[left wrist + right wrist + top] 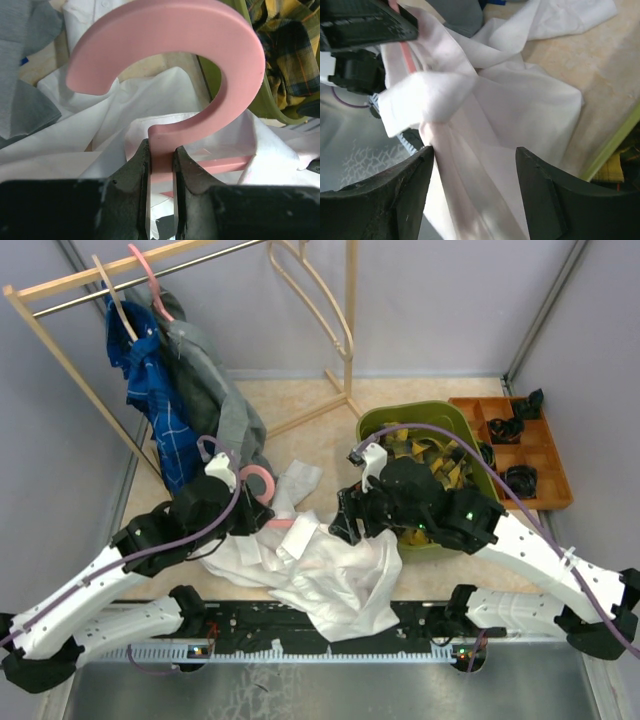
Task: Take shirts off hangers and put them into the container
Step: Remove the shirt from the hanger.
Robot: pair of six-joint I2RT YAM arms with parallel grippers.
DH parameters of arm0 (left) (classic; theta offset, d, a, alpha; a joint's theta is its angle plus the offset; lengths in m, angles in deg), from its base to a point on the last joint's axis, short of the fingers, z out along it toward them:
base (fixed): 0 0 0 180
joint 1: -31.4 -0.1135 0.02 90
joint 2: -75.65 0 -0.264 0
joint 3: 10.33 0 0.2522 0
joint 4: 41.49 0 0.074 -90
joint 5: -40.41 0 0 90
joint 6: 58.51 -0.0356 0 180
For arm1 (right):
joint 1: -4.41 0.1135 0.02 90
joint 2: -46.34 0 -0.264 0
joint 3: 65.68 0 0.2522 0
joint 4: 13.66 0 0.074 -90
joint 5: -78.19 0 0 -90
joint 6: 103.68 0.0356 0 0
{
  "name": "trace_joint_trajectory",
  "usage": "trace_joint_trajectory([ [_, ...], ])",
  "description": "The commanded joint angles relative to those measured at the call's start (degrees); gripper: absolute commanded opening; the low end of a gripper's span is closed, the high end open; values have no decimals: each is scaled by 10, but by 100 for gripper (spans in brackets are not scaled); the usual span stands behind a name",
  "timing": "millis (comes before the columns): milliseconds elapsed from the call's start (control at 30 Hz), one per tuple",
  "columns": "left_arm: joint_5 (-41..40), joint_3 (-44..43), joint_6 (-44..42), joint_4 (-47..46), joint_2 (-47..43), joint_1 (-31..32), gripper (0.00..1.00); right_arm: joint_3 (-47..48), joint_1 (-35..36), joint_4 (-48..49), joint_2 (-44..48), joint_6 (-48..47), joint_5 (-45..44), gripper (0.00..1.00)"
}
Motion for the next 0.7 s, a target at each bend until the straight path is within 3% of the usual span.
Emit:
trace_joint_trajectory([
  [0,38,-10,-14,-28,9,-1,0,22,8,87,-6,-15,33,68],
  [300,45,-11,-21,-36,14,-1,0,-9,12,122,-4,5,33,67],
  [467,66,-14,-27,-44,30,-1,0,-29,13,198,-13,31,89,53],
  [533,70,-13,-24,-45,32,-1,0,-33,14,197,-21,36,90,49],
  [667,66,-7,-20,-45,26,-1,0,-28,13,161,-26,35,50,30],
])
